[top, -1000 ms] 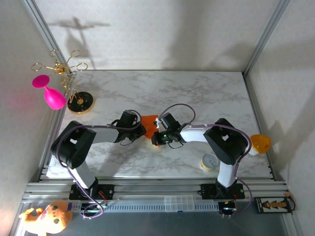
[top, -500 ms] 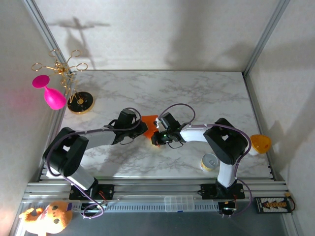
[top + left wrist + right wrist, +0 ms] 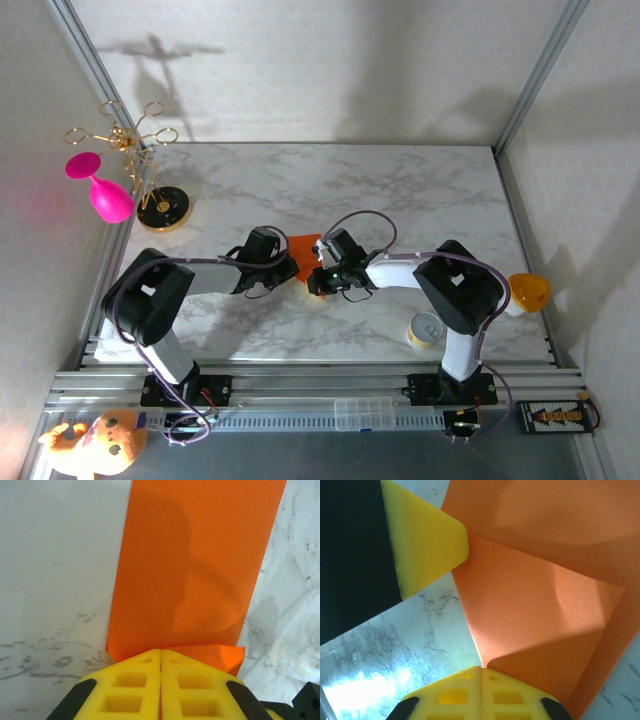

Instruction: Fold a paper plane with a square sheet of paper (pick it up from the middle)

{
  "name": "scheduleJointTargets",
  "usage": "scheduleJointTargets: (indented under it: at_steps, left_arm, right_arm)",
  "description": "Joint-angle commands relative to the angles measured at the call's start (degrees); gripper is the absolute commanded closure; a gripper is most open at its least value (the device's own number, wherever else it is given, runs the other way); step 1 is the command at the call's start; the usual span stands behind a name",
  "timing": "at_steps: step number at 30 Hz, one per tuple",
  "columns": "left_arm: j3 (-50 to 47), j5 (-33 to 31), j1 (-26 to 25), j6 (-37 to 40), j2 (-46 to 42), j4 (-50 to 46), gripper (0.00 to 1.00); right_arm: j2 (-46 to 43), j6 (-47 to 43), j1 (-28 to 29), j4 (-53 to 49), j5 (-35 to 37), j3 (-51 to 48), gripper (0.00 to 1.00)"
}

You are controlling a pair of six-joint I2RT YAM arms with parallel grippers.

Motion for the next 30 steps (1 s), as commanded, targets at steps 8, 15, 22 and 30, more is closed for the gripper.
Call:
scheduleJointTargets:
  at_steps: [8, 15, 22, 30]
  left_arm:
    - [2.0, -5.0, -0.5, -0.4, 2.8, -5.9, 0.94]
    - [2.3, -5.1, -0.5, -0.1, 3.8, -7.3, 0.95]
    - [3.0, -4.8, -0.5, -0.1, 5.0, -8.3, 0.95]
    - [3.4, -5.1, -0.5, -0.1, 5.3, -9.5, 0.95]
  right_arm:
    - [1.5, 0.1, 0.2, -3.5, 0.7, -1.2, 1.0]
    - [-2.2, -1.0, -0.2, -2.0, -2.1, 0.8, 1.0]
    - [1.1, -2.5, -0.2, -2.2, -1.1, 5.0, 1.0]
    - [2.3, -1.3, -0.4, -1.4, 0.7, 6.5, 1.0]
